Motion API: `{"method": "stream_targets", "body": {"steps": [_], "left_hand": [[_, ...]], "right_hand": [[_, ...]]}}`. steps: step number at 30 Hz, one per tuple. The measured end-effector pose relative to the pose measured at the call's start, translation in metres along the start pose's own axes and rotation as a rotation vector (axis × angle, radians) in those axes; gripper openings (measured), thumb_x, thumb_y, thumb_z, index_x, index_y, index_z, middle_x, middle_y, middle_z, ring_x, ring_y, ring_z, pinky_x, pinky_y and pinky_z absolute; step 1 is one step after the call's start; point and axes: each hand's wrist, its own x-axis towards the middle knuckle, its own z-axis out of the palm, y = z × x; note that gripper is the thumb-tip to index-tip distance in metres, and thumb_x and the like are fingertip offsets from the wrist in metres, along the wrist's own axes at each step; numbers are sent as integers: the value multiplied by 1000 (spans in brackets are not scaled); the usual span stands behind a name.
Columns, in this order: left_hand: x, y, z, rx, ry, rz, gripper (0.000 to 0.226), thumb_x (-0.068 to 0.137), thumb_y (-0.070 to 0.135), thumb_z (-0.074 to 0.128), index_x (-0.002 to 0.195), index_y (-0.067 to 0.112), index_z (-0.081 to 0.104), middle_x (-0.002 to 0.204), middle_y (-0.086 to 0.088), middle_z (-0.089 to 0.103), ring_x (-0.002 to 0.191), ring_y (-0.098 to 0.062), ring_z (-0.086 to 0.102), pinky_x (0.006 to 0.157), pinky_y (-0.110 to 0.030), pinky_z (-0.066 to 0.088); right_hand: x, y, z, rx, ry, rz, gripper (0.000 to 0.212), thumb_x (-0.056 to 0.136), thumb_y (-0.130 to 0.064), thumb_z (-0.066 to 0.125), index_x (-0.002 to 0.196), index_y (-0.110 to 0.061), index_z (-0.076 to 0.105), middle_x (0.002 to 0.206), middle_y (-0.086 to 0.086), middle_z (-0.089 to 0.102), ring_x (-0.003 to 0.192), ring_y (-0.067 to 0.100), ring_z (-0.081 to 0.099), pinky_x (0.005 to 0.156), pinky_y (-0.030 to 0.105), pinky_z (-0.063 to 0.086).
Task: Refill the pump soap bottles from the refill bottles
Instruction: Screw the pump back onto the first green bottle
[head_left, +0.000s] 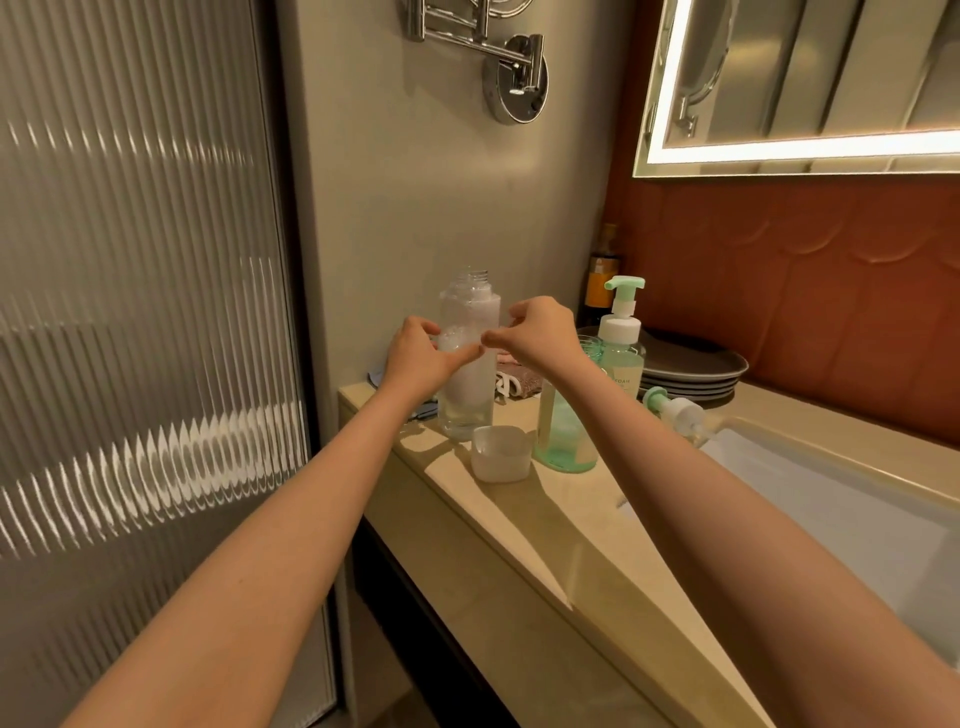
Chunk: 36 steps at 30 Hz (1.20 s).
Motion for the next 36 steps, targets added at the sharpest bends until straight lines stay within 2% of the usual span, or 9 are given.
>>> {"method": "stream_targets", "body": {"steps": [4, 8, 13, 18, 22, 27, 30, 33, 36], "left_hand": [[-12, 19, 1, -39, 185, 236, 21, 84, 21, 63, 93, 13, 45, 77, 4, 46, 75, -16, 46, 67, -25, 36], [-19, 54, 19, -70, 184, 437, 11, 84, 7, 54, 84, 15, 46, 66, 12, 43, 68, -16, 46, 60, -22, 30], [-42, 99, 61, -203, 10, 540, 13, 84, 5, 54, 83, 15, 47, 67, 11, 44, 61, -4, 42, 54, -12, 33], [-64, 125, 113, -333, -230, 307, 8, 89, 11, 54, 95, 15, 51, 84, 4, 53, 72, -7, 49, 61, -17, 43], [-66, 123, 153, -306, -492, 18, 28, 93, 9, 42, 120, 10, 52, 114, -10, 57, 89, -22, 59, 86, -39, 53], [-59, 112, 179, -213, -585, -134, 39, 96, 4, 33, 132, 8, 48, 127, -13, 51, 107, -25, 52, 93, -34, 44], [-55, 105, 187, -269, -596, -254, 42, 98, 7, 30, 138, 14, 42, 118, -11, 50, 93, -19, 49, 84, -32, 42], [-55, 102, 191, -346, -606, -362, 38, 100, 11, 28, 136, 13, 42, 103, -7, 48, 93, -19, 46, 82, -31, 39], [-55, 103, 191, -378, -618, -414, 34, 100, 14, 31, 130, 7, 44, 79, -1, 41, 75, -14, 43, 71, -27, 38]], "right_hand": [[-8, 1, -24, 84, 164, -76, 25, 80, -14, 63, 99, 0, 71, 96, 14, 71, 93, 25, 65, 87, 36, 51], [-8, 17, -55, 128, 269, -33, 18, 79, -10, 59, 87, -4, 75, 83, 12, 73, 82, 24, 68, 81, 40, 54], [-9, 54, -93, 139, 353, 94, 14, 80, -14, 62, 84, -7, 74, 77, 6, 70, 83, 21, 68, 80, 39, 56], [-15, 104, -120, 106, 342, 290, 11, 81, -10, 63, 74, -14, 71, 64, -1, 63, 77, 17, 67, 79, 37, 57], [-20, 143, -121, 75, 320, 436, 13, 83, -10, 63, 92, -8, 72, 92, 8, 70, 93, 21, 65, 86, 34, 54], [-19, 175, -106, -23, 185, 552, 20, 87, -16, 57, 101, -7, 67, 102, 10, 64, 99, 25, 58, 81, 34, 48], [-15, 187, -97, -170, 26, 519, 31, 92, -24, 47, 116, -9, 61, 120, 13, 60, 104, 25, 54, 86, 36, 44], [-15, 189, -92, -283, -85, 486, 49, 97, -29, 42, 144, -17, 32, 145, 9, 40, 127, 26, 42, 99, 33, 37], [-11, 193, -84, -336, -197, 443, 55, 97, -30, 40, 148, -20, 21, 148, 9, 36, 133, 28, 37, 105, 37, 35]]}}
